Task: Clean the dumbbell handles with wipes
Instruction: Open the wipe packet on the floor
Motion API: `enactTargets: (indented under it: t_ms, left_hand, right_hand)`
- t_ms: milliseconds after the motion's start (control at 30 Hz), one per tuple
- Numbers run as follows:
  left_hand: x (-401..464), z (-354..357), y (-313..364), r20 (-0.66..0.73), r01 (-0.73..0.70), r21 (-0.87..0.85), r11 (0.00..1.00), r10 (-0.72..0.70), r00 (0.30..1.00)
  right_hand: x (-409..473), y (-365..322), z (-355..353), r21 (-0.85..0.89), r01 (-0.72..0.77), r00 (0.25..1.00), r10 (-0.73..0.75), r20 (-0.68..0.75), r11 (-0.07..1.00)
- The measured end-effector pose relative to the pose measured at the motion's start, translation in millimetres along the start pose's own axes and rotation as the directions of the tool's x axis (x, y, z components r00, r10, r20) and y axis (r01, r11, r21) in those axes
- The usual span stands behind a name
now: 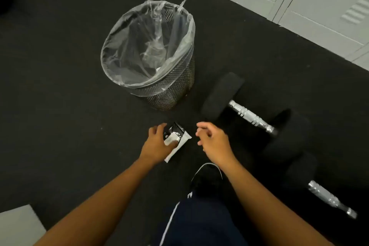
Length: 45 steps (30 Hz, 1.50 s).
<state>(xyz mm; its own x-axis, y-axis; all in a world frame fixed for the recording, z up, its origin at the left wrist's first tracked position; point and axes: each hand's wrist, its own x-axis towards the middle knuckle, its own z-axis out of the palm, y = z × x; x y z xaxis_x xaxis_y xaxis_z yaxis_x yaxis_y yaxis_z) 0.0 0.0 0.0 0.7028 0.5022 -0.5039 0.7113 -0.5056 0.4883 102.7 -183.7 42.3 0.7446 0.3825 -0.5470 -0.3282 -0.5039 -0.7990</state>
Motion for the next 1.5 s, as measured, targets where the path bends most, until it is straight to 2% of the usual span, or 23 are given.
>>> enactTargets:
  t_ms: [100, 200, 267, 367, 433, 500, 567, 667, 767, 900, 1033, 1200, 1333, 1400, 1500]
  left_hand:
    - [8.6, 20.7, -5.2, 0.055, -0.019, 0.186, 0.982, 0.009, 0.998]
    - [13.5, 38.2, -6.6, -0.006, 0.012, 0.201, 0.98, -0.011, 1.0]
    - [16.9, 42.3, -7.1, -0.024, -0.028, 0.213, 0.977, 0.033, 0.999]
    - [16.1, 47.7, -4.0, 0.011, -0.195, 0.296, 0.935, 0.2, 0.98]
    - [14.9, 54.1, 1.3, 0.087, -0.342, 0.335, 0.878, 0.332, 0.939]
    - [13.7, 62.0, 7.3, 0.178, -0.48, 0.309, 0.821, 0.446, 0.877]
    - [13.0, 70.1, 13.7, 0.188, -0.535, 0.241, 0.809, 0.503, 0.844]
    - [8.3, 78.3, 21.4, 0.04, -0.447, 0.106, 0.888, 0.445, 0.895]
    - [5.0, 85.2, 26.9, -0.052, -0.312, 0.222, 0.924, 0.331, 0.942]
    - [11.1, 90.5, 33.5, -0.13, -0.141, 0.254, 0.957, 0.179, 0.975]
    - [13.4, 93.5, 40.6, -0.122, -0.121, 0.356, 0.927, 0.174, 0.977]
    - [13.4, 94.0, 46.5, -0.134, -0.114, 0.371, 0.922, 0.175, 0.976]
    - [9.4, 93.4, 54.0, -0.08, -0.217, 0.529, 0.821, 0.303, 0.95]
    - [9.0, 93.5, 53.1, -0.061, -0.265, 0.48, 0.836, 0.333, 0.941]
    - [8.3, 93.6, 41.1, -0.083, -0.286, 0.318, 0.904, 0.327, 0.941]
  right_hand:
    - [10.0, 26.3, 11.0, -0.033, -0.049, 0.999, 0.05, 0.015, 0.998]
    - [13.7, 50.3, 15.9, -0.054, -0.122, 0.991, 0.125, 0.055, 0.991]
    - [16.3, 62.0, 16.2, -0.07, -0.146, 0.987, 0.15, 0.057, 0.987]
    - [21.1, 77.4, 14.7, -0.075, -0.155, 0.987, 0.158, 0.031, 0.985]
    - [25.6, 82.5, 11.1, -0.081, -0.165, 0.986, 0.165, -0.004, 0.983]
    - [30.0, 87.7, 7.2, -0.093, -0.159, 0.987, 0.155, -0.052, 0.983]
    - [33.9, 93.1, 4.3, -0.106, -0.163, 0.984, 0.154, -0.092, 0.981]
    - [33.8, 97.1, 5.7, -0.133, -0.152, 0.981, 0.134, -0.138, 0.979]
    - [26.3, 97.6, 13.0, -0.186, -0.089, 0.977, 0.05, -0.206, 0.979]
    - [15.4, 101.5, 20.5, -0.327, 0.003, 0.974, -0.076, -0.212, 0.945]
    - [7.0, 104.7, 22.2, -0.429, 0.023, 0.976, -0.113, -0.185, 0.903]
    - [4.8, 108.1, 25.3, -0.434, 0.039, 0.979, -0.12, -0.162, 0.9]
    - [2.8, 112.4, 30.1, -0.424, 0.051, 0.972, -0.143, -0.187, 0.904]
    - [2.7, 114.0, 31.7, -0.402, 0.052, 0.964, -0.151, -0.218, 0.914]
    - [6.6, 112.6, 33.2, -0.329, 0.02, 0.953, -0.117, -0.278, 0.944]
